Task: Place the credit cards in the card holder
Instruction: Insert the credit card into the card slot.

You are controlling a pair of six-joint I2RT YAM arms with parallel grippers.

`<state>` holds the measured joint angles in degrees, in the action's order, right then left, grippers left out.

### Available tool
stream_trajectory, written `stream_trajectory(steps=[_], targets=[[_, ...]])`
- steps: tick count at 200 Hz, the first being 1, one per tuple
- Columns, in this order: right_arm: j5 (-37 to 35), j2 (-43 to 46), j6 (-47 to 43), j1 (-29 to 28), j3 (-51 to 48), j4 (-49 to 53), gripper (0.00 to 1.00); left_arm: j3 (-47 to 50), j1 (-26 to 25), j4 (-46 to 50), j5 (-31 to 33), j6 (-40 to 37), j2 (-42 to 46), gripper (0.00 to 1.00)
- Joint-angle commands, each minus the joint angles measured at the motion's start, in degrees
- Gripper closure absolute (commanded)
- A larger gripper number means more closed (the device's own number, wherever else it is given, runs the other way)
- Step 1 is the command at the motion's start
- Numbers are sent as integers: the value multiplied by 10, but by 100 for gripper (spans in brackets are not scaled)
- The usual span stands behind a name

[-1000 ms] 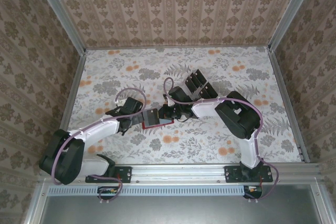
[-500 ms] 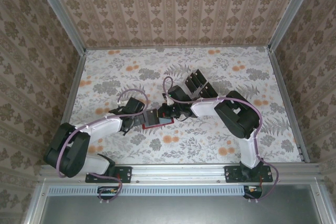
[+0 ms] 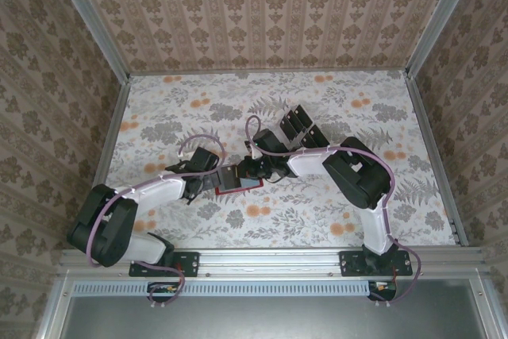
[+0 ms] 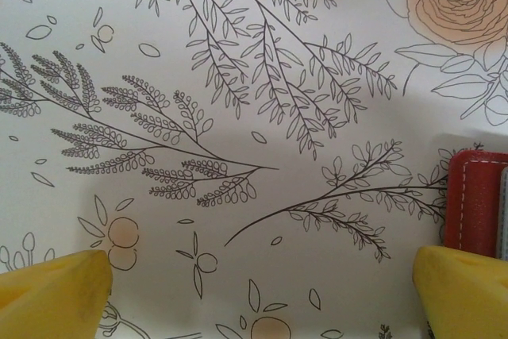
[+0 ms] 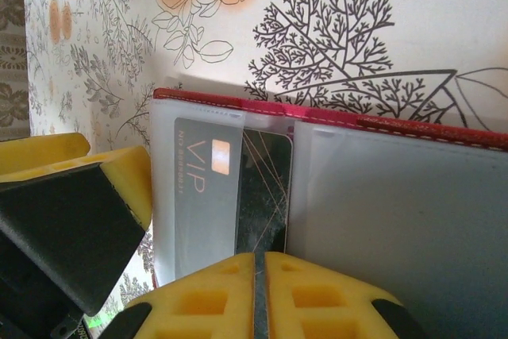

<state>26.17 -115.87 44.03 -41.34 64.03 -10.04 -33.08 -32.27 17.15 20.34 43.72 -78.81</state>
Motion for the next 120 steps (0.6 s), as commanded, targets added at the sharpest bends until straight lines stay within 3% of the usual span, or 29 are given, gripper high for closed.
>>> stream_trajectory(steps=[1, 120], targets=[[-13, 17, -1, 7, 3, 10, 86, 5, -5, 1, -3, -1, -3, 0], [-6, 51, -13, 10, -18, -20, 74, 12, -5, -8, -5, -2, -8, 0]])
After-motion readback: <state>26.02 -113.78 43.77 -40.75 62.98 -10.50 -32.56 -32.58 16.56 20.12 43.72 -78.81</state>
